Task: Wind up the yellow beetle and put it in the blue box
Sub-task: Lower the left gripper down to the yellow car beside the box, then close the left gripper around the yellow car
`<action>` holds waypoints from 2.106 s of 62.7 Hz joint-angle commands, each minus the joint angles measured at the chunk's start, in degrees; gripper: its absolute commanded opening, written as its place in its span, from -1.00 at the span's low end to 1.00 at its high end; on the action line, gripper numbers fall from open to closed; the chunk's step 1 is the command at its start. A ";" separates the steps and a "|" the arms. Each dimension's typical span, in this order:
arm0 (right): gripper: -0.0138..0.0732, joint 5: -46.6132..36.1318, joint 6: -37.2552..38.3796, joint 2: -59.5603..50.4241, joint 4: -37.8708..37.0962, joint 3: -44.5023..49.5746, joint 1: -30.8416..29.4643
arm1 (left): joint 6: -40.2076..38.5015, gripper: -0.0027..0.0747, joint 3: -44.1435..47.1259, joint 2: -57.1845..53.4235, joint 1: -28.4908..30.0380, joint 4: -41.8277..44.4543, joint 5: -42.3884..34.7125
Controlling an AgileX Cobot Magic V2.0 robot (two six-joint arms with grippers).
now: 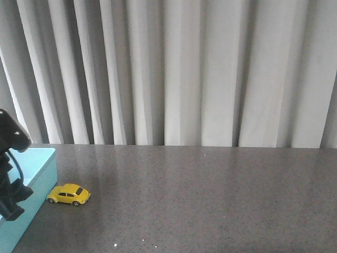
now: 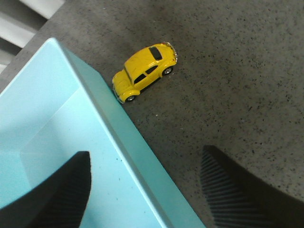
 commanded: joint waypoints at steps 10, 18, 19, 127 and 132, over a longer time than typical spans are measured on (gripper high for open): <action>0.53 -3.32 -0.02 -0.31 -0.19 -1.50 0.04 | 15.72 0.33 -13.75 9.87 -0.04 -7.12 4.04; 0.53 -3.27 -0.02 -0.31 -0.19 -1.50 0.04 | 17.99 0.33 -20.70 16.16 -0.04 -7.70 8.77; 0.53 -3.27 -0.02 -0.31 -0.19 -1.50 0.04 | 18.10 0.33 -21.54 17.22 -0.04 -7.70 9.52; 0.53 -3.30 -0.02 -0.31 -0.19 -1.50 0.04 | 25.91 0.26 -52.81 50.36 0.02 -2.82 20.28; 0.53 -3.30 -0.02 -0.31 -0.19 -1.50 0.04 | 25.91 0.24 -52.81 50.36 0.02 -2.82 20.75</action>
